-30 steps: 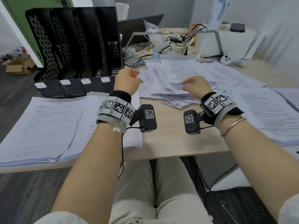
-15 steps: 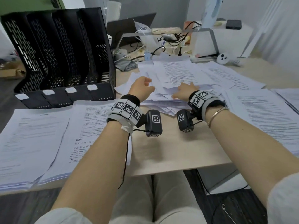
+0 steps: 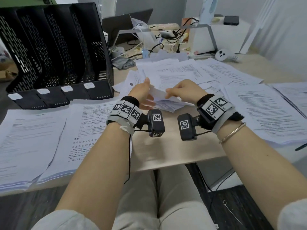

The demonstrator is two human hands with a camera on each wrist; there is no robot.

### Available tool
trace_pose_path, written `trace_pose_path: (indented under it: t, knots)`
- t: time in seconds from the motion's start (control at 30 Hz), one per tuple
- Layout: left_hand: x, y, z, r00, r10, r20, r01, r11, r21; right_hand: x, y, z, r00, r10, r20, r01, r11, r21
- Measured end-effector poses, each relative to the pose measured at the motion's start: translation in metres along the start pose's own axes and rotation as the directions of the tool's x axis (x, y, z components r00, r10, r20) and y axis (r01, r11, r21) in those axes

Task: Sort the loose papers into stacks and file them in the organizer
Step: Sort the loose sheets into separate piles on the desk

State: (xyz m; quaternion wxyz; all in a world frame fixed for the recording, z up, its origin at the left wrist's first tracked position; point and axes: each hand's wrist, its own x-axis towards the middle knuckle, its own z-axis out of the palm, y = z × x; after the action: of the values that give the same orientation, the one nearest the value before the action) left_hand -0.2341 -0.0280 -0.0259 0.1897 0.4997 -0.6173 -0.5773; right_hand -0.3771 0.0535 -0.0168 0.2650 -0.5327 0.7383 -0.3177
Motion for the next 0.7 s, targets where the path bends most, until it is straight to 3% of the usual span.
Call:
trace_pose_path:
  t: [0.13,0.3,0.4,0.53,0.7]
  knots:
    - [-0.01,-0.01,0.001,0.999,-0.033,0.025,0.032,0.998,0.058,-0.016,0.0,0.007,0.997,0.046,0.054,-0.05,0.997,0.062]
    - [-0.028,-0.015,-0.007,0.987,0.121,-0.109,-0.12,0.993,0.016,-0.019,0.001,0.01,0.994,0.032,-0.104,-0.017,0.99,0.139]
    - [-0.039,-0.015,-0.021,0.939,0.25,-0.238,-0.258,0.966,-0.003,-0.015,0.001,0.015,0.976,0.056,-0.208,-0.029,0.991,0.132]
    - [-0.052,-0.018,-0.042,0.839,0.355,-0.411,-0.415,0.908,-0.063,-0.011,-0.005,0.024,0.961,0.048,-0.274,-0.017,0.993,0.116]
    - [-0.068,-0.028,-0.065,0.783,0.41,-0.468,-0.497,0.864,-0.075,-0.004,-0.02,0.041,0.954,0.096,-0.284,-0.015,0.961,0.277]
